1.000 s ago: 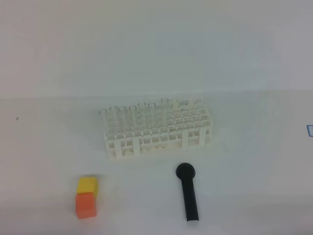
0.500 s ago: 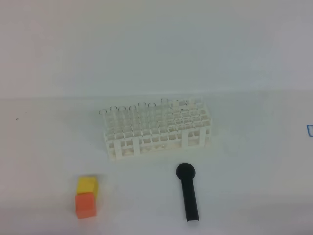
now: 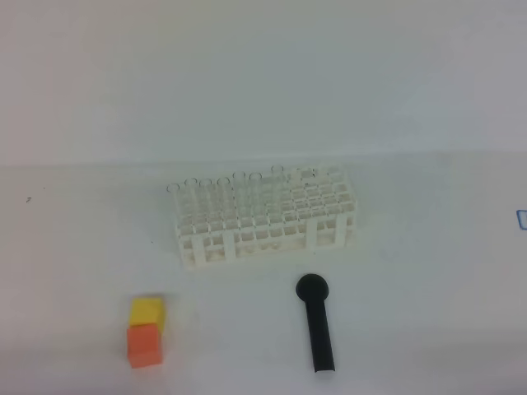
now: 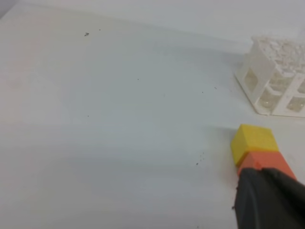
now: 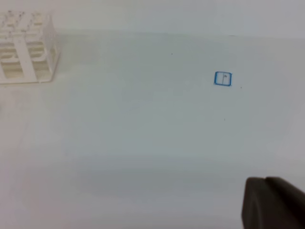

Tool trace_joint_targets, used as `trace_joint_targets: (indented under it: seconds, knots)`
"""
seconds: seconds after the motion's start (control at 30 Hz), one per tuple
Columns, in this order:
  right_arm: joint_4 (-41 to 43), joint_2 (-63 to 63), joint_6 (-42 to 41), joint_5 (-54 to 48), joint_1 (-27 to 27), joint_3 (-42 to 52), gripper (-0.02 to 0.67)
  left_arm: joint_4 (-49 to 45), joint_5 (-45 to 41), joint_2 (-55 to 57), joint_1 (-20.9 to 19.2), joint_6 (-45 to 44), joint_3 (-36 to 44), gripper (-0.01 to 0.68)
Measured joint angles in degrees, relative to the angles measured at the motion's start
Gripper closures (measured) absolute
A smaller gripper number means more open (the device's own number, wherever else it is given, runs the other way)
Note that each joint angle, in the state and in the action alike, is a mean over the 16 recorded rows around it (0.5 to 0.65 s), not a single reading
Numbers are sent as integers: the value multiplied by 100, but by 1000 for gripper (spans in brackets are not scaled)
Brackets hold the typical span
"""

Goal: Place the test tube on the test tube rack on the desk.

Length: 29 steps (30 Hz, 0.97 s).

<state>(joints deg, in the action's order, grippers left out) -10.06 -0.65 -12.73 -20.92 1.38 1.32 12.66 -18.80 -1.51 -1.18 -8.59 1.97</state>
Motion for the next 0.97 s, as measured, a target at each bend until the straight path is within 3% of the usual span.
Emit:
trace_joint_targets:
  seconds: [0.97]
  knots:
    - [0,0,0,0,0,0,650,0,0,0,0,10,0,673]
